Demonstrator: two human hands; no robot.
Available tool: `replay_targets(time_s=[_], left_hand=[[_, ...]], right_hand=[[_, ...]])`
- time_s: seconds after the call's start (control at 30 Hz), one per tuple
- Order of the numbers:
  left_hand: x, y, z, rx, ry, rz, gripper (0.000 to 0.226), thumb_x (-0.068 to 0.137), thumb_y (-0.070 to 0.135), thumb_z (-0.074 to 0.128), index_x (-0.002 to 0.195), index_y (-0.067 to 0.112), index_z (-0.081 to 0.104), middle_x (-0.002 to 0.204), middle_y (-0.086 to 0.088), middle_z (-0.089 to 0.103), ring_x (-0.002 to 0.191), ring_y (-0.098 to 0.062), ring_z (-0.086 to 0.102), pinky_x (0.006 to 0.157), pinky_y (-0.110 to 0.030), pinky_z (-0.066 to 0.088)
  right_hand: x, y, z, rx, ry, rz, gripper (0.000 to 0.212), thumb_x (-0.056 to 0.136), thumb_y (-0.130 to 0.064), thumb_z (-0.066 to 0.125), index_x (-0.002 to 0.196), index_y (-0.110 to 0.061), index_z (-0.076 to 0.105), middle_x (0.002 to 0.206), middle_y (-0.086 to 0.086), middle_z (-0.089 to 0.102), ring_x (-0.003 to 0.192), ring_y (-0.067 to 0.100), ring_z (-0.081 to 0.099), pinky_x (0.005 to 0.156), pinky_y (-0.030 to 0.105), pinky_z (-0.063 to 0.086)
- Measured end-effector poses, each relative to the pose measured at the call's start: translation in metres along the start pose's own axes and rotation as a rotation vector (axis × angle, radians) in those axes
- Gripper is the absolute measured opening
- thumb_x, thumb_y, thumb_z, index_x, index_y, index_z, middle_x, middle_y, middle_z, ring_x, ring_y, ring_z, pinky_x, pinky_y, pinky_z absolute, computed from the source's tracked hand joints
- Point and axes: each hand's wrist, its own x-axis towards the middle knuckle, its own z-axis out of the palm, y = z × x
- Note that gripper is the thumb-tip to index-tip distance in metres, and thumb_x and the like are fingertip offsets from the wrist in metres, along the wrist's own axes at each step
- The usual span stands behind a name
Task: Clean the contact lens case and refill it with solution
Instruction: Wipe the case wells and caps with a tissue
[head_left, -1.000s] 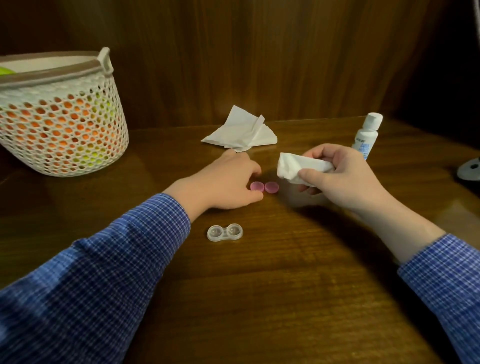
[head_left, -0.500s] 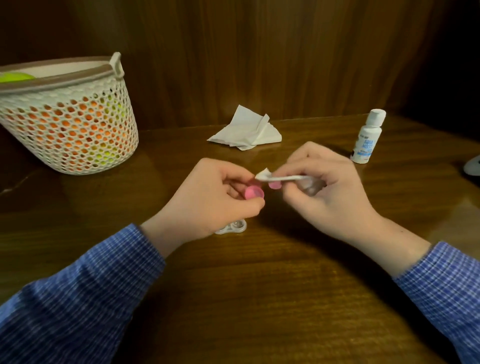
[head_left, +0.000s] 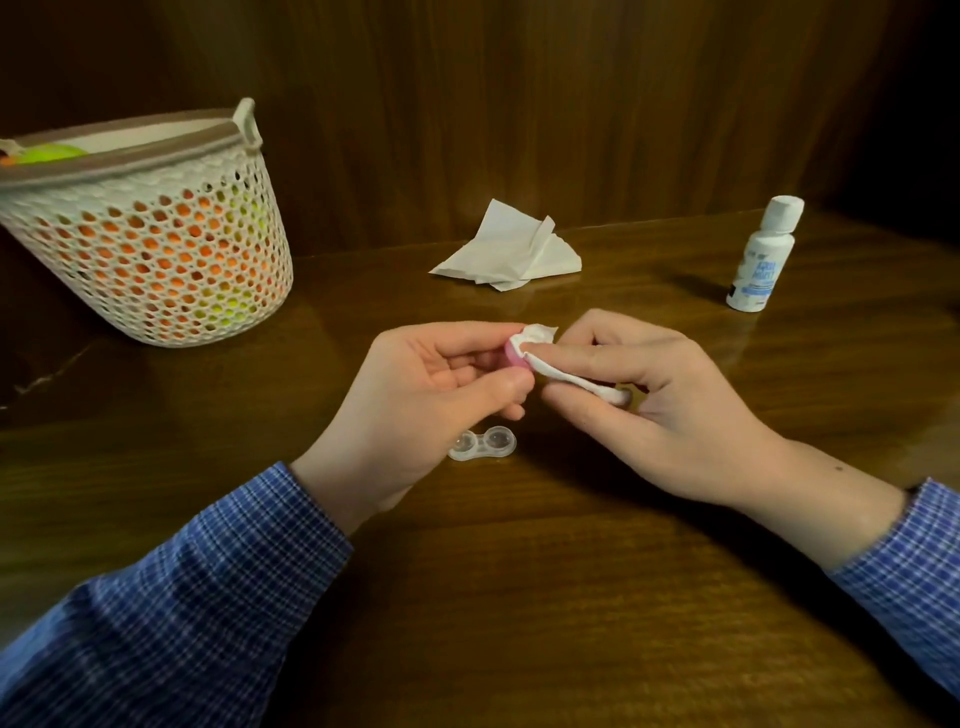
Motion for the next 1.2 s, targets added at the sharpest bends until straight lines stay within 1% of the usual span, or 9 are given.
replay_targets(time_s=[0.17, 0.43, 0.5, 0.63, 0.73, 0.83, 0.97, 1.07, 1.2], left_hand=[[-0.001, -0.004, 0.000, -0.098, -0.050, -0.078, 0.043, 0.081, 0.019, 0.066, 0.123, 0.015, 0.072, 0.091, -0.001, 0.077, 0.081, -0.010, 0.069, 0.073, -0.020, 0.058], [0.002, -0.001, -0.006, -0.302, -0.221, -0.275, 0.039, 0.088, 0.017, 0.059, 0.122, 0.003, 0.072, 0.086, -0.005, 0.066, 0.073, -0.008, 0.062, 0.066, -0.020, 0.055], [0.001, -0.002, -0.002, -0.214, -0.168, -0.206, 0.036, 0.089, 0.017, 0.061, 0.121, 0.006, 0.074, 0.084, -0.003, 0.069, 0.073, -0.008, 0.064, 0.065, -0.019, 0.055], [-0.005, -0.006, 0.010, 0.259, 0.068, 0.110, 0.038, 0.095, 0.002, 0.064, 0.131, 0.012, 0.068, 0.100, 0.000, 0.078, 0.083, -0.013, 0.075, 0.071, -0.021, 0.060], [-0.011, -0.008, 0.016, 0.505, 0.209, 0.314, 0.041, 0.093, 0.000, 0.067, 0.133, 0.008, 0.065, 0.109, 0.001, 0.073, 0.092, -0.011, 0.074, 0.076, -0.020, 0.062], [-0.012, -0.008, 0.017, 0.635, 0.257, 0.432, 0.040, 0.094, 0.004, 0.066, 0.134, 0.006, 0.063, 0.115, -0.001, 0.071, 0.103, -0.009, 0.071, 0.083, -0.021, 0.061], [-0.008, -0.004, 0.011, 0.377, 0.127, 0.253, 0.039, 0.094, 0.008, 0.066, 0.133, 0.011, 0.064, 0.122, 0.003, 0.073, 0.111, -0.005, 0.071, 0.088, -0.020, 0.059], [-0.005, -0.002, 0.006, 0.220, 0.035, 0.117, 0.044, 0.088, 0.025, 0.064, 0.131, 0.015, 0.067, 0.116, 0.005, 0.078, 0.106, -0.010, 0.074, 0.084, -0.022, 0.060], [-0.002, -0.008, 0.003, 0.126, -0.030, -0.036, 0.048, 0.085, 0.030, 0.064, 0.130, 0.013, 0.069, 0.118, 0.002, 0.077, 0.110, -0.015, 0.072, 0.089, -0.032, 0.058]], right_hand=[[-0.002, -0.003, 0.000, 0.064, -0.045, 0.022, 0.037, 0.098, -0.014, 0.062, 0.134, -0.023, 0.065, 0.095, 0.005, 0.063, 0.090, 0.020, 0.059, 0.075, 0.017, 0.047], [-0.003, 0.001, -0.005, -0.031, -0.121, -0.018, 0.042, 0.100, -0.009, 0.059, 0.139, -0.025, 0.062, 0.095, 0.003, 0.059, 0.086, 0.020, 0.057, 0.071, 0.026, 0.048], [-0.002, 0.000, -0.004, 0.013, -0.099, 0.016, 0.036, 0.099, -0.016, 0.061, 0.133, -0.021, 0.068, 0.094, 0.000, 0.060, 0.087, 0.016, 0.058, 0.071, 0.019, 0.046], [0.000, -0.006, 0.002, 0.161, -0.047, 0.157, 0.026, 0.097, -0.024, 0.064, 0.118, -0.022, 0.078, 0.090, -0.010, 0.064, 0.084, 0.010, 0.061, 0.069, 0.015, 0.048], [0.002, -0.007, 0.005, 0.309, -0.043, 0.220, 0.020, 0.099, -0.020, 0.063, 0.105, -0.021, 0.081, 0.083, -0.003, 0.065, 0.072, 0.011, 0.059, 0.066, 0.021, 0.050], [0.002, -0.007, 0.005, 0.385, -0.049, 0.219, 0.024, 0.101, -0.018, 0.060, 0.112, -0.010, 0.079, 0.079, 0.006, 0.064, 0.071, 0.011, 0.057, 0.067, 0.019, 0.048], [0.003, -0.005, 0.004, 0.372, -0.001, 0.212, 0.026, 0.097, -0.015, 0.065, 0.119, -0.015, 0.078, 0.088, -0.006, 0.068, 0.077, 0.010, 0.061, 0.068, 0.022, 0.050], [0.004, -0.004, 0.000, 0.324, 0.046, 0.209, 0.022, 0.092, -0.017, 0.070, 0.112, -0.017, 0.080, 0.095, -0.009, 0.073, 0.089, 0.013, 0.067, 0.076, 0.019, 0.051], [0.004, -0.007, 0.001, 0.221, 0.028, 0.213, 0.015, 0.089, -0.021, 0.075, 0.103, -0.022, 0.079, 0.096, -0.009, 0.072, 0.089, 0.016, 0.069, 0.074, 0.019, 0.055]])
